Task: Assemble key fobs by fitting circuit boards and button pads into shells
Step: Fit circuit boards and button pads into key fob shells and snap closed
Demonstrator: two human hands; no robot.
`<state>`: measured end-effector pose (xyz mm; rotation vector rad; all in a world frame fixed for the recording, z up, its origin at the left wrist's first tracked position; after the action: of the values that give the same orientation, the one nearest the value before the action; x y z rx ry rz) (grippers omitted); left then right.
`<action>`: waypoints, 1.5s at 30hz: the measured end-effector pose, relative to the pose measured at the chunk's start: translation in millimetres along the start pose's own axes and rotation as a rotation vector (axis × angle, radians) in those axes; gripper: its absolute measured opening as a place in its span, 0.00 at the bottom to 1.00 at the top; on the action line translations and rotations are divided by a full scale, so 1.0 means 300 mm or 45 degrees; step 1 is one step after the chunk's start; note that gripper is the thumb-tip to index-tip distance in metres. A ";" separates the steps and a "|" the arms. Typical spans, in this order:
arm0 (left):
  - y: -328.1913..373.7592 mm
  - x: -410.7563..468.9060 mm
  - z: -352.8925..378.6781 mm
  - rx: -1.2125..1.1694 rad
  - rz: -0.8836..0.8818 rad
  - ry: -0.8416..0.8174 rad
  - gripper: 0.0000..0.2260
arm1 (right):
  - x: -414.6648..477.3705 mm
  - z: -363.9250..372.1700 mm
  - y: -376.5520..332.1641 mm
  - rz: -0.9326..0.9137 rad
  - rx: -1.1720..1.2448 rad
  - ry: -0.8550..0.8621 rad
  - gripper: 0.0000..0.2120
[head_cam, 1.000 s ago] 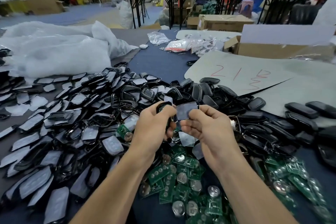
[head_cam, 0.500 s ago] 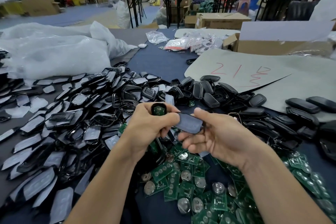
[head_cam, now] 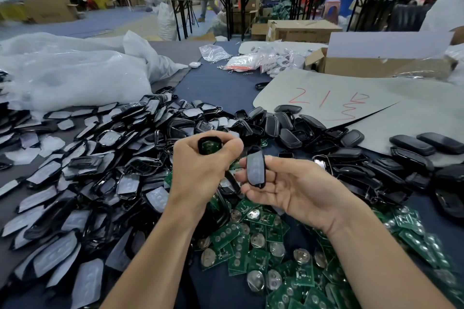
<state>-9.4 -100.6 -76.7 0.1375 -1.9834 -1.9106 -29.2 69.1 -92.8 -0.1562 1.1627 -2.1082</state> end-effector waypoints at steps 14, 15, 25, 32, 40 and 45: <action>-0.035 -0.006 0.030 0.328 -0.100 -0.220 0.05 | 0.011 -0.029 -0.016 -0.159 0.001 0.080 0.17; -0.038 -0.006 0.032 0.170 -0.202 -0.222 0.06 | 0.011 -0.029 -0.015 -0.158 0.020 0.067 0.16; -0.053 0.005 0.019 -0.178 -0.415 -0.033 0.13 | 0.025 -0.054 -0.016 -0.239 0.073 0.120 0.21; -0.049 0.012 0.027 -0.139 -0.381 -0.047 0.13 | 0.047 -0.042 -0.002 -0.416 -0.296 0.238 0.15; -0.057 0.017 0.009 0.124 -0.323 0.145 0.08 | 0.056 -0.008 0.027 -0.470 -0.613 0.257 0.18; -0.025 -0.011 0.020 0.495 -0.057 0.258 0.10 | 0.058 -0.008 0.035 -0.496 -0.820 0.306 0.20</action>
<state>-9.9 -94.3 -84.8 0.4632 -2.1975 -1.4472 -37.3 56.0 -106.2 -0.4652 2.0722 -2.0283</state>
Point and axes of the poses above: each hand's wrist, its own x-axis towards the middle knuckle, its own z-axis out of the palm, y = z × x, the point moved 3 cm from there along x, towards the middle knuckle, and after that the axes turned 4 degrees about -z, right-handed, at the moved point
